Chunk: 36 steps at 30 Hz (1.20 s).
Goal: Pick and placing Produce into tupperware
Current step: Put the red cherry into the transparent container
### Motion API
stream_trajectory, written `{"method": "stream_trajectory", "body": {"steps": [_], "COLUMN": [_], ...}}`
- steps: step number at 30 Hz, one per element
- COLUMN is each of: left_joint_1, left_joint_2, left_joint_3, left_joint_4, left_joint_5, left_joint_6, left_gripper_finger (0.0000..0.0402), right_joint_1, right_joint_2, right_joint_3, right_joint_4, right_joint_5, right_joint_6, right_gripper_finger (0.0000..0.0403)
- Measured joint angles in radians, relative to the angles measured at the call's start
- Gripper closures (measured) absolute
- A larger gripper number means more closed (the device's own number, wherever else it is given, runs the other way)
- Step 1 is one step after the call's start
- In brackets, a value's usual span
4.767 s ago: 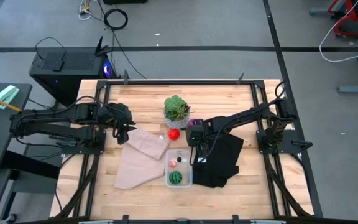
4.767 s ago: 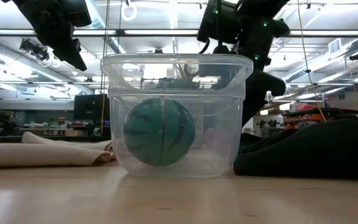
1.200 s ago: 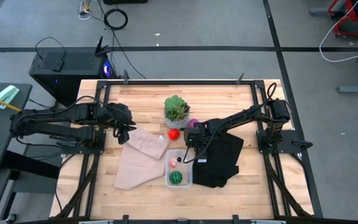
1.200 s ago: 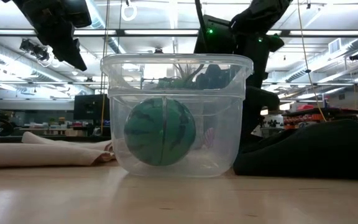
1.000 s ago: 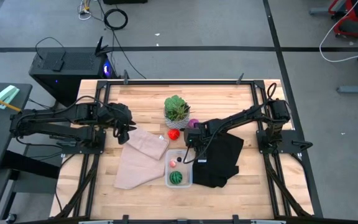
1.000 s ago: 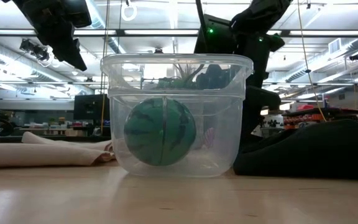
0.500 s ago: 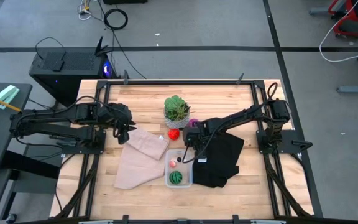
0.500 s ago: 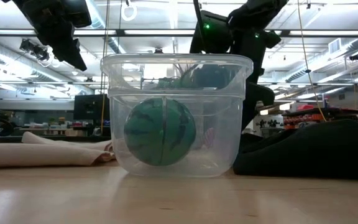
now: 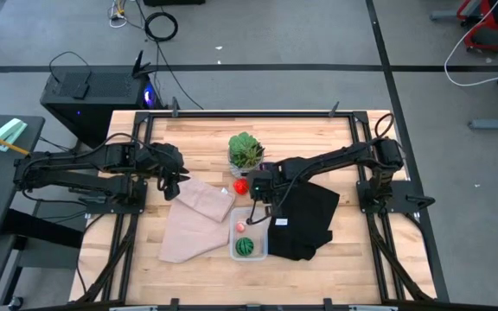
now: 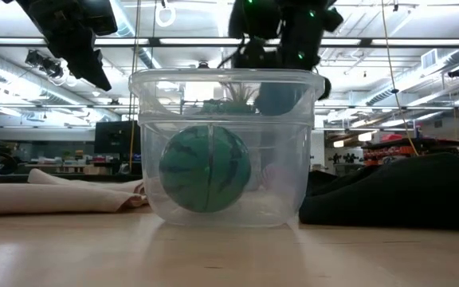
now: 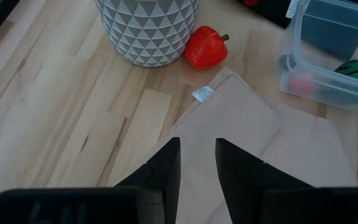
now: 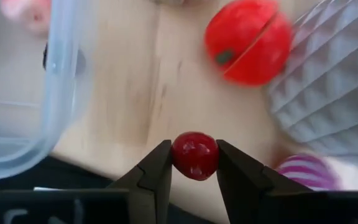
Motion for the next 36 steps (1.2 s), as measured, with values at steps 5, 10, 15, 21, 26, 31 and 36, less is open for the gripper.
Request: {"method": "stream_trajectory", "body": {"steps": [5, 10, 15, 21, 26, 31, 36], "left_joint_1": [0.0, 0.0, 0.0, 0.0, 0.0, 0.0, 0.0], "left_joint_2": [0.0, 0.0, 0.0, 0.0, 0.0, 0.0, 0.0], "left_joint_3": [0.0, 0.0, 0.0, 0.0, 0.0, 0.0, 0.0], "left_joint_4": [0.0, 0.0, 0.0, 0.0, 0.0, 0.0, -0.001], "left_joint_5": [0.0, 0.0, 0.0, 0.0, 0.0, 0.0, 0.0], "left_joint_6": [0.0, 0.0, 0.0, 0.01, 0.012, 0.024, 0.025], "left_gripper_finger": [0.0294, 0.0294, 0.0294, 0.0294, 0.0294, 0.0294, 0.0294], "right_joint_1": [0.001, 0.037, 0.107, 0.154, 0.164, 0.207, 0.232], "right_joint_2": [0.0, 0.0, -0.001, -0.002, -0.002, -0.002, -0.002], "right_joint_3": [0.086, 0.189, 0.278, 0.289, 0.252, 0.226, 0.209], "right_joint_4": [-0.055, -0.083, -0.08, -0.086, -0.081, -0.077, -0.068], "right_joint_5": [0.013, -0.035, -0.12, -0.126, -0.161, -0.199, -0.14], "right_joint_6": [-0.013, -0.004, -0.01, -0.043, -0.116, -0.255, -0.321], "right_gripper_finger": [0.0282, 0.0281, 0.0283, 0.0281, 0.0283, 0.0282, 0.0281]}}
